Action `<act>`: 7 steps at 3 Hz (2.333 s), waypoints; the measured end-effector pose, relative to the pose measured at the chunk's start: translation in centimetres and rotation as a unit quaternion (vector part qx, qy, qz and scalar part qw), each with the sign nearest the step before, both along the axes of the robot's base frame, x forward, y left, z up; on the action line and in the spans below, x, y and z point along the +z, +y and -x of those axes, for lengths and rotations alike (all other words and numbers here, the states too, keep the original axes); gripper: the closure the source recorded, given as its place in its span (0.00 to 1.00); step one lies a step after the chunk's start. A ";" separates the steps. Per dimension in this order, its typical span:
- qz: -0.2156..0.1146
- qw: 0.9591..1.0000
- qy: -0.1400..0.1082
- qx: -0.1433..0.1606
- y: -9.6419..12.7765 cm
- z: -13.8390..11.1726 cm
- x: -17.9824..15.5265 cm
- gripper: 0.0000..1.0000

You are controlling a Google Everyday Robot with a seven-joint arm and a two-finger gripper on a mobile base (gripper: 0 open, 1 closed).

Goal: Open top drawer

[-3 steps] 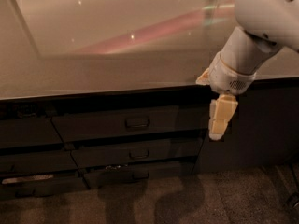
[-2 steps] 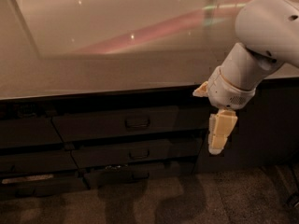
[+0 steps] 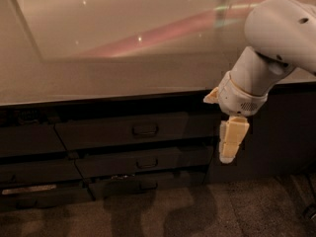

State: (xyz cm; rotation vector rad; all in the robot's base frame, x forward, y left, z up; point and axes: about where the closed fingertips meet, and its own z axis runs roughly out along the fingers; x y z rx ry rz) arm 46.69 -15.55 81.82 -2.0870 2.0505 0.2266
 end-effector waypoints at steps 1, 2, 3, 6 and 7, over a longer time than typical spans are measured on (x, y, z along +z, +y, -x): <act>0.060 0.998 -0.003 -0.017 0.4 -0.4 -1.0 0.00; 0.130 0.990 -0.005 -0.061 -0.5 -1.3 -2.1 0.00; 0.130 0.990 -0.005 -0.061 -0.5 -1.3 -2.1 0.00; 0.015 1.000 0.014 0.022 -0.2 -1.6 -2.8 0.00; 0.015 1.000 0.014 0.022 -0.2 -1.6 -2.8 0.00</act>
Offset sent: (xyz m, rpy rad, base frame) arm 0.0172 -0.0101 -0.0310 -0.4026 0.0022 -0.1821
